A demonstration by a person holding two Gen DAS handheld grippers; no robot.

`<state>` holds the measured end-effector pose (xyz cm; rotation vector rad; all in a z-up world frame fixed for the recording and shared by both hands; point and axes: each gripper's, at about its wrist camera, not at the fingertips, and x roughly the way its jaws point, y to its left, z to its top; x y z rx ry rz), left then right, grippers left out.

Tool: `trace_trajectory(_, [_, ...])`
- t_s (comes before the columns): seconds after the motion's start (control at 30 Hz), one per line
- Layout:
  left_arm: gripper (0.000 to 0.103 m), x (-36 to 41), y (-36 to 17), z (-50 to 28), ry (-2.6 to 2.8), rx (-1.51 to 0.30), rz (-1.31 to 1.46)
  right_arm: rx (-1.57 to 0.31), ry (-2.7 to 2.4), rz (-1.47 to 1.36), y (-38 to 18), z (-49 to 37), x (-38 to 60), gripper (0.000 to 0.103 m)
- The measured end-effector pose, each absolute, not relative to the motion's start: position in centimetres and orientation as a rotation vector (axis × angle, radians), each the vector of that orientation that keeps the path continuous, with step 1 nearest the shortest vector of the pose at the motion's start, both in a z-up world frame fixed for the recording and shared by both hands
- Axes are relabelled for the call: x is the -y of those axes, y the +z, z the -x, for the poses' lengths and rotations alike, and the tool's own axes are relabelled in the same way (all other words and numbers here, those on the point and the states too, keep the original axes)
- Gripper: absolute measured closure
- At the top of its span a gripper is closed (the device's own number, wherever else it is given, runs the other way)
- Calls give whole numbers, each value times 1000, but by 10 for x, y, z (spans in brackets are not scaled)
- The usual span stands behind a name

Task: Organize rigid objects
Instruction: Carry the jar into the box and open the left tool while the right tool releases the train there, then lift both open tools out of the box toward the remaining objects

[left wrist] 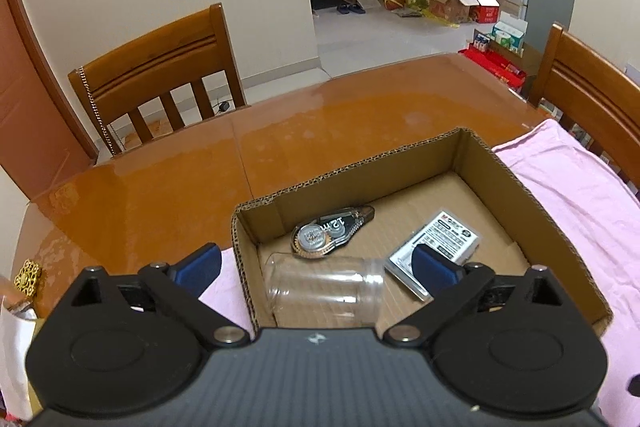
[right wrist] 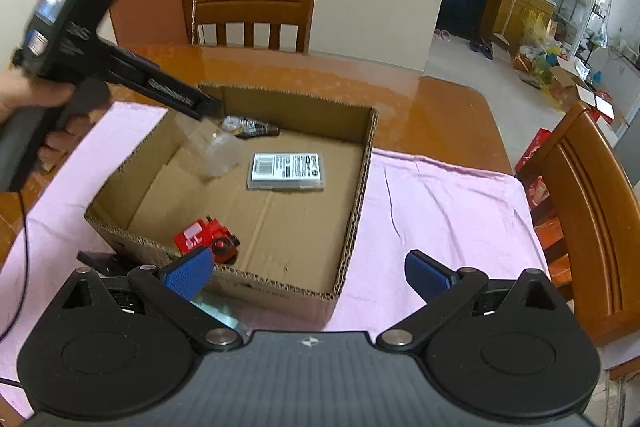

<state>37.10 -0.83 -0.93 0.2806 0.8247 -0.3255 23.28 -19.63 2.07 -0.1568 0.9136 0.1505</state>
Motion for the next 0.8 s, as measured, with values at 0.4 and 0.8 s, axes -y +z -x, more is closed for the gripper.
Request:
trace_trajectory(0.4, [1,-10,8,-309,-288,-789,-240,-964,105,151,-5,-206,190,0])
trace_trajectory(0.8, [1,-15,-6,-225,-81,-843,-148,-982,198,136,-26,-194,200,0])
